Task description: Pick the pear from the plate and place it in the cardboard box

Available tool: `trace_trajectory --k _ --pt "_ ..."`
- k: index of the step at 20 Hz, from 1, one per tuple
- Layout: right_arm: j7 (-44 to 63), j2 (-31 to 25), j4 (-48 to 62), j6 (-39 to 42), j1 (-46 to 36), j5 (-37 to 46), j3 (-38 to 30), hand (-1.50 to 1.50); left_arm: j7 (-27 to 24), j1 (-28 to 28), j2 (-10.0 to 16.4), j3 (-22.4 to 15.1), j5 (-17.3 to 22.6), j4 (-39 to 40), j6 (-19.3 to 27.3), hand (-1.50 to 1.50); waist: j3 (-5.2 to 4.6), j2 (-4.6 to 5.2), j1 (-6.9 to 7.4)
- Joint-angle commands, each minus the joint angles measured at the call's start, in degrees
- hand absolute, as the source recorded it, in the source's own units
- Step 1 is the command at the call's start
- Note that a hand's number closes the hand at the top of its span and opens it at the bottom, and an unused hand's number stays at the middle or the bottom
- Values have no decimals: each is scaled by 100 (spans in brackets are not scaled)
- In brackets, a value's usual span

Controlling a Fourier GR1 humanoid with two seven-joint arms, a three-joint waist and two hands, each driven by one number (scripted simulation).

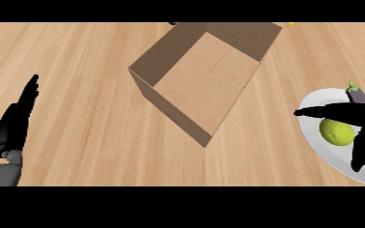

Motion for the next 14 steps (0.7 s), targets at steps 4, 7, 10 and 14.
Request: trace_trajectory --k 4,7,10,14 --pt "-66 383 250 440 55 237 128 -150 85 -186 -158 -118 -294 14 86 0 16 28 11" --pt "85 444 77 -19 243 270 -124 150 81 -71 -263 -76 -275 -110 68 0 15 17 -8" --pt "-37 503 72 -859 526 438 -295 150 -40 206 -55 148 -164 -128 -117 0 17 15 1" --pt "32 744 333 -1053 59 719 -531 150 -306 111 -77 257 -152 102 -192 0 15 26 35"
